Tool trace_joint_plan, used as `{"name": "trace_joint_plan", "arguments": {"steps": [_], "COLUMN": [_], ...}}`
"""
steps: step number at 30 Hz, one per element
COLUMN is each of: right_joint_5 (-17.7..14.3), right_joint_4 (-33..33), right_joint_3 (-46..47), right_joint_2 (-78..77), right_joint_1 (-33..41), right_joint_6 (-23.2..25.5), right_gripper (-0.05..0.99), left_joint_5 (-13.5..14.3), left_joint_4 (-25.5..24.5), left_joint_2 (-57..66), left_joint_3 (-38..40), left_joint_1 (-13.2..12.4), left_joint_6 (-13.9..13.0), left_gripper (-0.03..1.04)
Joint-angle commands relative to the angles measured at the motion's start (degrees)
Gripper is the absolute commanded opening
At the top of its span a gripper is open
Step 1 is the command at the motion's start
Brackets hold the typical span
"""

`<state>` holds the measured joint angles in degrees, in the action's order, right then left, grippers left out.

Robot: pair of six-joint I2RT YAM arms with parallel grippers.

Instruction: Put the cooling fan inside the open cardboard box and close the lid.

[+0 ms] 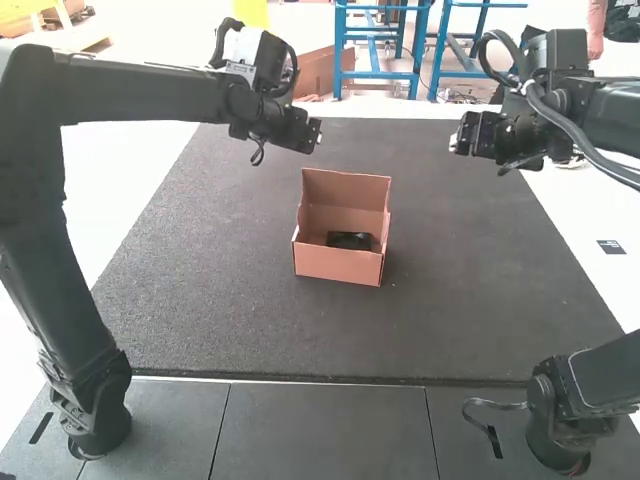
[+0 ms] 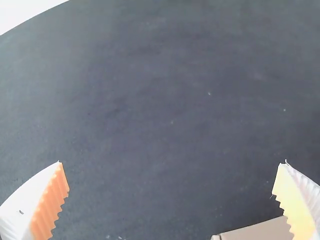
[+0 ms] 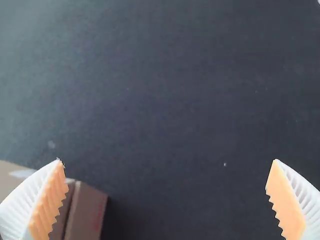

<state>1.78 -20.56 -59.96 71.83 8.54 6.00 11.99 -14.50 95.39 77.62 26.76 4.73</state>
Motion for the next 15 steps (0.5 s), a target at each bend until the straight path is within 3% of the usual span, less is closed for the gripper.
{"name": "trace_joint_plan", "arguments": {"steps": [1, 8, 11, 15], "right_joint_5": [-1.3, 0.7, 0.9, 4.3], "right_joint_4": [0.6, 0.3, 0.0, -1.3], "right_joint_3": [-0.7, -0.7, -0.7, -0.9], "right_joint_2": [-1.5, -2.0, -2.0, -1.7], "right_joint_1": [-1.7, -4.1, -4.1, -4.1], "right_joint_6": [1.2, 2.3, 2.1, 2.2], "right_gripper": [0.91, 0.91, 0.91, 0.91], "left_joint_5": [-0.2, -0.7, -1.4, -2.2], "left_joint_4": [0.8, 0.8, -1.4, -5.9], "left_joint_2": [1.5, 6.4, 6.6, 6.5], "left_joint_3": [3.1, 3.2, 3.2, 3.2], "left_joint_1": [1.1, 1.1, 1.1, 1.4], "left_joint_6": [-0.5, -0.5, -0.5, -0.1], "left_gripper": [0.97, 0.97, 0.97, 0.97]}}
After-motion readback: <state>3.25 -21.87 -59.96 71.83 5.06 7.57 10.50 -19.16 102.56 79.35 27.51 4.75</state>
